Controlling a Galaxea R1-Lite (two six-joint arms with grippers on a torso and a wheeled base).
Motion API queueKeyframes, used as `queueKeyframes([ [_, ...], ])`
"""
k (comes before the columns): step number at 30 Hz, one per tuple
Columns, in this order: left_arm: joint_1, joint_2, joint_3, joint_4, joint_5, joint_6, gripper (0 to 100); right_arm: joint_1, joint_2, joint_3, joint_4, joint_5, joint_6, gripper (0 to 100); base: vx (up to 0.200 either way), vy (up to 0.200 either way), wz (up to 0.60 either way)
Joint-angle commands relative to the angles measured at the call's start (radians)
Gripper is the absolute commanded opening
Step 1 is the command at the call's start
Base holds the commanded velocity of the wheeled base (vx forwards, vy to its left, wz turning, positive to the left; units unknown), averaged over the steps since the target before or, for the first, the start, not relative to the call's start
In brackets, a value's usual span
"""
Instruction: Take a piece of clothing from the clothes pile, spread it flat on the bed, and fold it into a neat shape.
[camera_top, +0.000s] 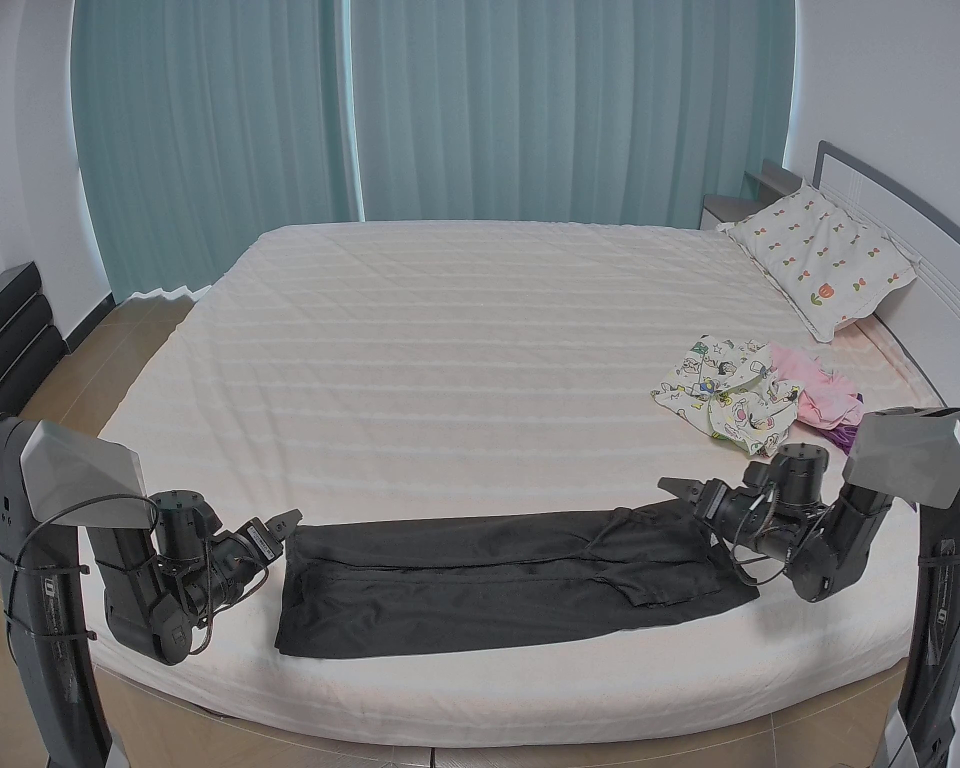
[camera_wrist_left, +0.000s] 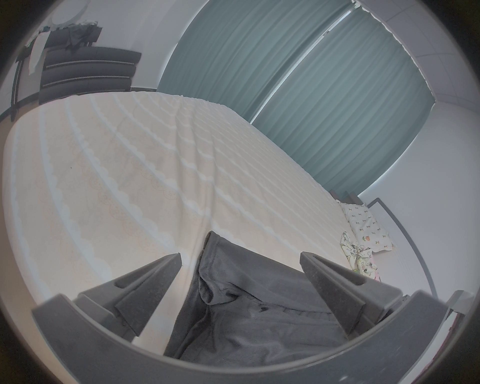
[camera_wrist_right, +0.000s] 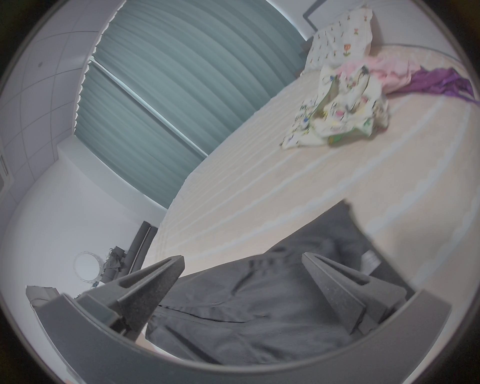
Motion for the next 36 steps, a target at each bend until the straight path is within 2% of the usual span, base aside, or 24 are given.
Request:
queueKeyframes([
  [1, -0.003, -0.005, -0.002, 0.0, -0.03, -0.04, 100, 0.154, 0.074, -0.114, 0.082, -0.075, 0.081, 100, 0.0, 0.0, 0.0],
  [9, -0.006, 0.0, -0.002, -0.001, -0.03, -0.04, 100, 0.225, 0.177, -0.259, 0.185, -0.157, 0.083, 100, 0.0, 0.0, 0.0],
  [16, -0.007, 0.005, -0.005, -0.003, -0.03, -0.04, 100, 0.223, 0.231, -0.365, 0.188, -0.168, 0.091, 100, 0.0, 0.0, 0.0],
  [22, -0.007, 0.008, -0.008, -0.003, -0.029, -0.04, 100, 0.257, 0.283, -0.464, 0.129, -0.202, 0.201, 100, 0.0, 0.0, 0.0],
  [27, -0.007, 0.008, -0.007, -0.003, -0.029, -0.04, 100, 0.26, 0.268, -0.42, 0.013, -0.222, 0.227, 100, 0.0, 0.0, 0.0],
  [30, -0.007, 0.006, -0.007, -0.003, -0.025, -0.04, 100, 0.252, 0.231, -0.365, 0.017, -0.219, 0.21, 100, 0.0, 0.0, 0.0],
  [34, -0.009, 0.005, -0.007, -0.003, -0.022, -0.039, 100, 0.229, 0.236, -0.343, 0.042, -0.222, 0.144, 100, 0.0, 0.0, 0.0],
  [36, -0.009, 0.001, -0.007, -0.003, -0.021, -0.039, 100, 0.219, 0.217, -0.331, 0.037, -0.225, 0.146, 100, 0.0, 0.0, 0.0],
])
